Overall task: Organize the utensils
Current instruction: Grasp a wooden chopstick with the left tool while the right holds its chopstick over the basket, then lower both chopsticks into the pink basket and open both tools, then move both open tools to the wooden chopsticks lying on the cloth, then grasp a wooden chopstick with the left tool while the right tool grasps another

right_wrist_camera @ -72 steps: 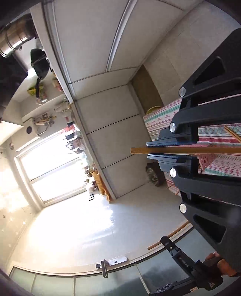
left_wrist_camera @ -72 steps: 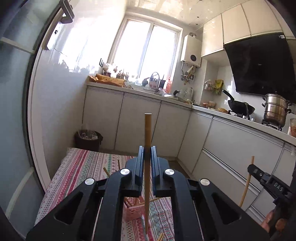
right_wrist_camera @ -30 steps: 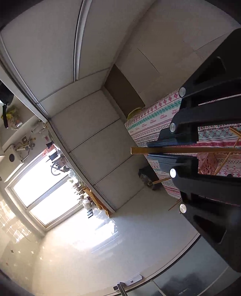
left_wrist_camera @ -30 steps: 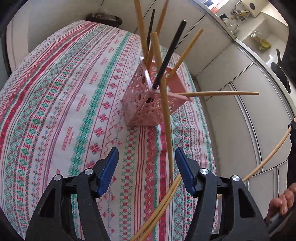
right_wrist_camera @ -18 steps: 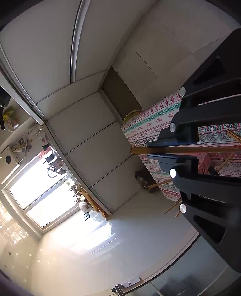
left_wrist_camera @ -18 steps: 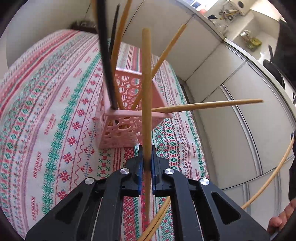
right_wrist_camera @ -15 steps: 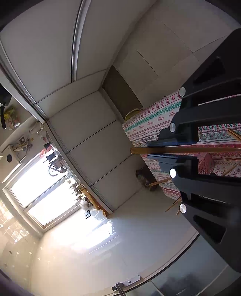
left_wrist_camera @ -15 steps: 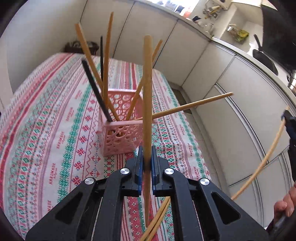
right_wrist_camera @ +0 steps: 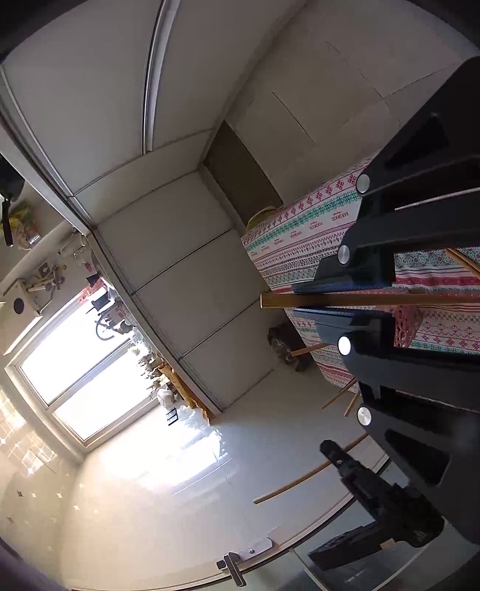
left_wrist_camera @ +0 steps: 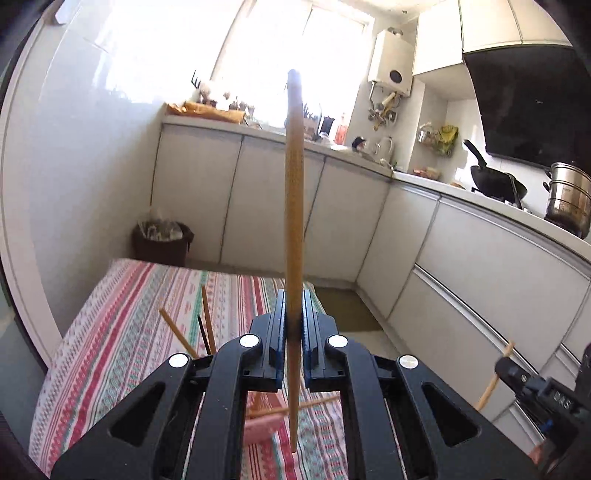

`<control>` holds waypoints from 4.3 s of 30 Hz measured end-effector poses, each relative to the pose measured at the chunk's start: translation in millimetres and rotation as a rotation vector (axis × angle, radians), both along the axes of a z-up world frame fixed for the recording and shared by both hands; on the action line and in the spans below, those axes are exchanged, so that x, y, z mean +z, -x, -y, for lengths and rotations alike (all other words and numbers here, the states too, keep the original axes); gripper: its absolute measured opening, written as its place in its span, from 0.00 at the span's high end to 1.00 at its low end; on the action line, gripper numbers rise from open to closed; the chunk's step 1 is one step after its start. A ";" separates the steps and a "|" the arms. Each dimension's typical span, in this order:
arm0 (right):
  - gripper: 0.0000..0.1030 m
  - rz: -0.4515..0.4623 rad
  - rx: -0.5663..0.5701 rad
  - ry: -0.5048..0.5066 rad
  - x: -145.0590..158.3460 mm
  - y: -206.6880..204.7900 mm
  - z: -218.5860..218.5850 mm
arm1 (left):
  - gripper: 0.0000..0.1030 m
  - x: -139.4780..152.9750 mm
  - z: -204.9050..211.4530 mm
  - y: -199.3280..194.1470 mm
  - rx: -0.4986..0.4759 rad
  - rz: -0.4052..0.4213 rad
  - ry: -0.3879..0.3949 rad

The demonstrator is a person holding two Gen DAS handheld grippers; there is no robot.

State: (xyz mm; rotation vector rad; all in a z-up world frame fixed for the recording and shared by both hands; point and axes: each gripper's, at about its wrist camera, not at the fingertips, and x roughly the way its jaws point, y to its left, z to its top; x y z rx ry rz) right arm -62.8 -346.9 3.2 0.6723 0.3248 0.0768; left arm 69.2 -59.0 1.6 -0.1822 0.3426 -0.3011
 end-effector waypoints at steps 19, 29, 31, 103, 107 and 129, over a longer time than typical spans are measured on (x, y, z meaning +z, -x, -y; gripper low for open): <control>0.92 0.066 0.044 -0.020 29.1 -9.3 -13.6 | 0.51 4.5 -11.9 19.0 0.163 0.221 -0.027; 0.92 0.267 -0.014 0.061 107.3 -21.1 -63.0 | 0.36 34.6 -94.7 84.8 0.306 0.269 0.043; 0.92 0.302 -0.051 0.102 112.4 -29.6 -78.0 | 0.36 26.9 -105.9 78.6 0.327 0.236 0.036; 0.07 -0.649 0.037 0.406 -111.3 9.9 -36.3 | 0.59 -203.9 76.6 -22.3 -0.333 -0.882 -0.512; 0.07 -0.671 0.034 0.335 -115.7 10.6 -23.8 | 0.58 -208.4 82.5 -28.4 -0.340 -0.902 -0.495; 0.07 -0.684 0.055 0.312 -116.3 -1.8 -36.2 | 0.94 -196.1 105.9 11.7 -0.381 -0.751 -0.586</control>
